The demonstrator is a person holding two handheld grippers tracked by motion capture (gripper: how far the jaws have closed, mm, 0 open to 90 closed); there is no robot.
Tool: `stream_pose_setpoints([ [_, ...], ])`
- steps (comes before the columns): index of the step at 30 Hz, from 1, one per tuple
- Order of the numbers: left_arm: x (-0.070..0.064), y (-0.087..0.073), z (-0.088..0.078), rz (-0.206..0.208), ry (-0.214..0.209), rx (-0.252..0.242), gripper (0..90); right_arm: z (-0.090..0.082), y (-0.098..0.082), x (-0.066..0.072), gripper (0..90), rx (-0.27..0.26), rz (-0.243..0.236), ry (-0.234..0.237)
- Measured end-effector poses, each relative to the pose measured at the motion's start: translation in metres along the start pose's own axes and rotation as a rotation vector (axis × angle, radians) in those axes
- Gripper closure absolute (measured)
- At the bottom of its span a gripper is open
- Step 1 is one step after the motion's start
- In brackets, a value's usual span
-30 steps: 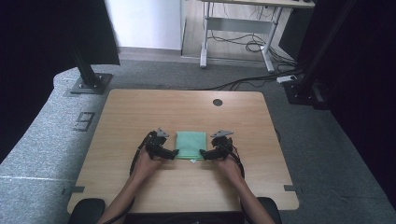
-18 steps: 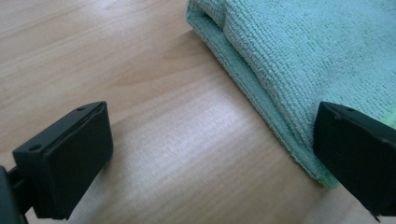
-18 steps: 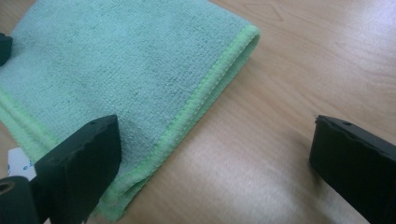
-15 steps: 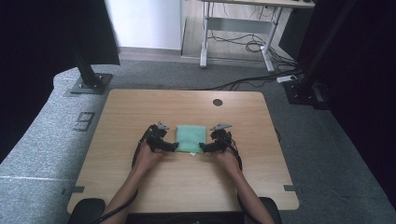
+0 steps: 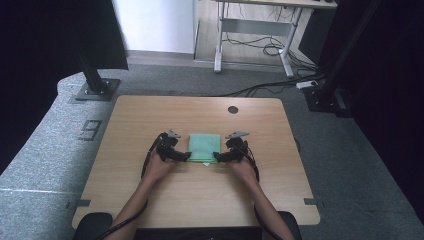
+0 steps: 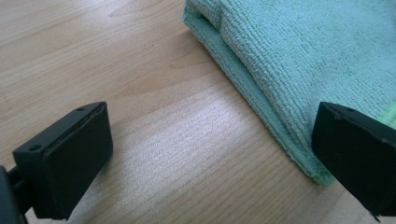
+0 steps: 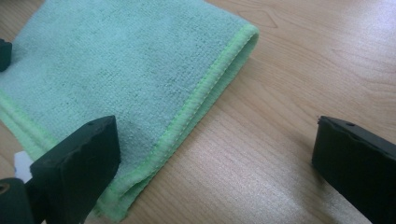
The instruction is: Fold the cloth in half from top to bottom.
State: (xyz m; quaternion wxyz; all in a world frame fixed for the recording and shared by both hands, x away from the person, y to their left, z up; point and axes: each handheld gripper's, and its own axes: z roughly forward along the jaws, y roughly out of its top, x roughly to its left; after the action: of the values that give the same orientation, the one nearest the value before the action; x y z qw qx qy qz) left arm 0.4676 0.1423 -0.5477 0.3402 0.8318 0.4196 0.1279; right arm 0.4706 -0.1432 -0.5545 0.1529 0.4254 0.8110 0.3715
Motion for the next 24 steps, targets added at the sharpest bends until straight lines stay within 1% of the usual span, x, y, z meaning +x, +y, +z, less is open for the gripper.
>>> stream_pose_setpoints([
  [1,0.0,0.0,-0.001,-0.01,-0.001,0.004,0.0,-0.001,0.001,0.0,2.1,0.004,0.01,0.006],
  [4,-0.001,0.001,-0.002,-0.006,0.004,0.002,0.0,-0.004,0.002,0.001,3.0,0.008,0.007,0.012],
  [5,-0.004,0.001,-0.005,0.009,0.009,-0.003,0.0,-0.006,0.003,0.003,3.0,0.009,-0.007,0.015],
  [9,-0.009,0.004,-0.013,0.035,0.005,-0.012,0.0,-0.014,0.005,0.008,2.6,-0.003,-0.02,0.021],
  [10,-0.009,0.004,-0.013,0.035,0.005,-0.012,0.0,-0.016,0.006,0.009,2.5,-0.004,-0.024,0.024],
  [11,-0.01,0.004,-0.016,0.039,0.001,-0.018,0.0,-0.016,0.006,0.009,2.5,-0.004,-0.024,0.024],
  [12,-0.012,0.005,-0.022,0.049,-0.01,-0.025,0.0,-0.021,0.007,0.011,2.1,-0.007,-0.036,0.031],
  [14,-0.014,0.005,-0.028,0.058,-0.011,-0.03,0.0,-0.026,0.008,0.014,2.0,-0.013,-0.051,0.033],
  [18,-0.017,0.003,-0.038,0.073,-0.028,-0.038,0.0,-0.036,0.008,0.018,2.0,-0.019,-0.069,0.036],
  [20,-0.018,0.003,-0.04,0.078,-0.031,-0.038,0.0,-0.04,0.008,0.019,1.9,-0.021,-0.079,0.037],
  [21,-0.02,0.001,-0.045,0.091,-0.032,-0.041,0.0,-0.043,0.007,0.02,2.0,-0.022,-0.085,0.037],
  [24,-0.023,0.0,-0.053,0.107,-0.037,-0.048,0.0,-0.05,0.005,0.023,1.9,-0.022,-0.1,0.04],
])
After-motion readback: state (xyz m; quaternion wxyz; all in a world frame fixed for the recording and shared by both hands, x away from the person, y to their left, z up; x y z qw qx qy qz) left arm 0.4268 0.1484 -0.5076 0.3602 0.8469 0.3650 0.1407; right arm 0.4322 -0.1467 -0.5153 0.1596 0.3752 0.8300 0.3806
